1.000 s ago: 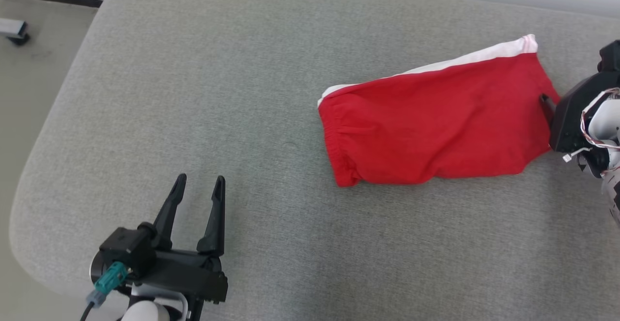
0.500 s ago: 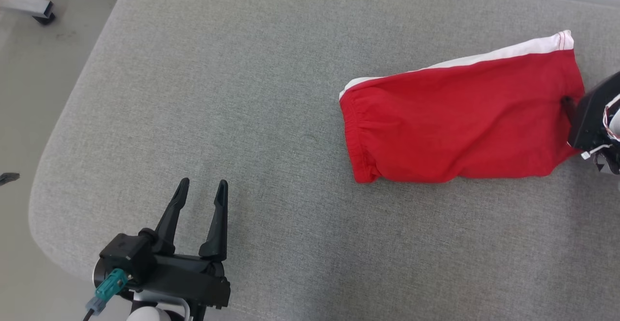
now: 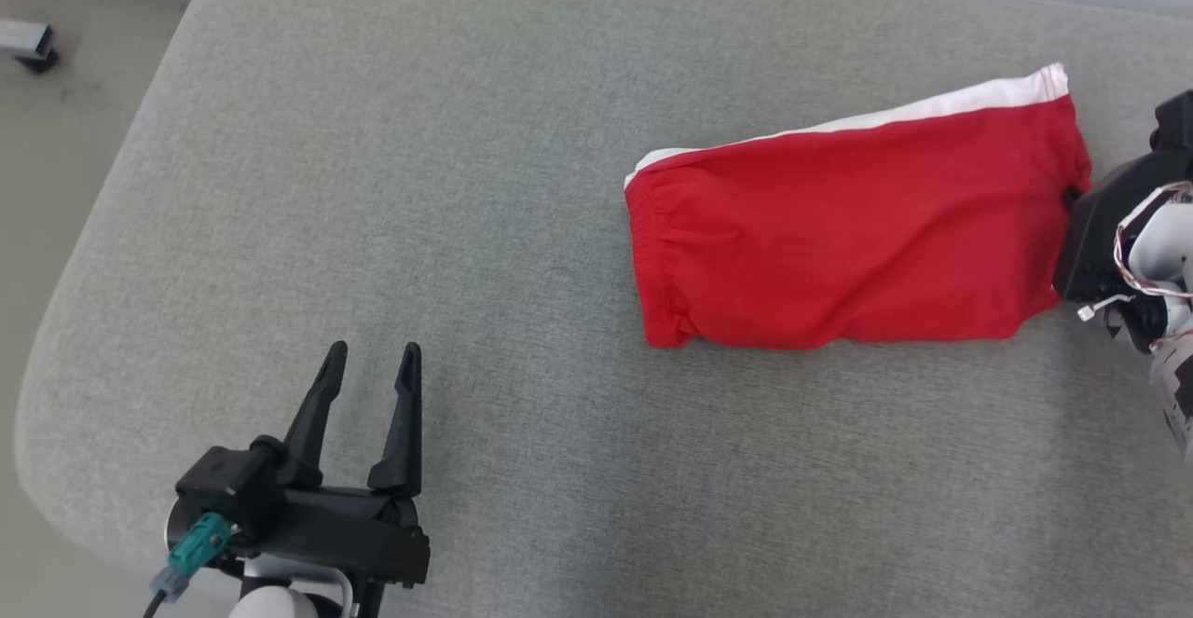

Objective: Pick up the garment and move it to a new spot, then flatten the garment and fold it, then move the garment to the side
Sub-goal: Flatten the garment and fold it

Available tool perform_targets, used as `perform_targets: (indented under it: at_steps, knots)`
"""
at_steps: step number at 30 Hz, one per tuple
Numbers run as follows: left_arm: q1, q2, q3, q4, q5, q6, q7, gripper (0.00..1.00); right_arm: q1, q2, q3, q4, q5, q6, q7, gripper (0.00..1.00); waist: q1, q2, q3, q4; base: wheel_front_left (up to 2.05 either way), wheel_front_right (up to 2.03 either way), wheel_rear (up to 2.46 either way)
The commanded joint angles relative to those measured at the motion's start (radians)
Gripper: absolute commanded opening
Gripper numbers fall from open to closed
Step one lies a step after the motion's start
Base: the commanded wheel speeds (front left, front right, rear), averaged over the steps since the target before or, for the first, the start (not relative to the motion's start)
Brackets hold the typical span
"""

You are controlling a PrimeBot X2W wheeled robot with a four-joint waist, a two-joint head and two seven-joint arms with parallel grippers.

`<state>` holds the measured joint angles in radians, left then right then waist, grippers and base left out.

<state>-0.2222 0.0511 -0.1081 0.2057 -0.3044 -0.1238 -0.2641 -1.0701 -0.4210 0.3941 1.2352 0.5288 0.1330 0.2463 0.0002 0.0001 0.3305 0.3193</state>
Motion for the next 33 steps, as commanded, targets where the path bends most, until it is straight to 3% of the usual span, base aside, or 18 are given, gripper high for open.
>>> perform_targets:
  at_steps: [1,10,21,33]
  knots:
    - [0.001,0.000,0.008,0.004,0.007,-0.003,0.001,1.00,0.034,-0.004,0.000,-0.004,0.013,-0.004,-0.001,0.00,-0.0002,-0.0001,-0.026,-0.024,0.00,0.00,0.00]
    - [0.033,0.000,0.042,0.004,0.015,-0.002,0.001,1.00,0.134,-0.037,-0.012,-0.092,0.036,-0.004,-0.052,0.00,-0.0002,-0.0001,-0.097,-0.100,0.00,0.00,0.00]
    - [0.089,0.000,0.055,0.015,0.019,0.009,0.001,1.00,0.215,-0.084,-0.058,-0.137,-0.084,-0.004,-0.136,0.00,-0.0002,-0.0001,-0.198,-0.163,0.00,0.00,0.00]
    - [0.129,0.000,0.037,0.011,0.005,0.026,0.001,1.00,0.233,0.031,-0.033,-0.310,-0.206,-0.004,-0.082,0.00,-0.0002,-0.0001,-0.262,-0.175,0.00,0.00,0.00]
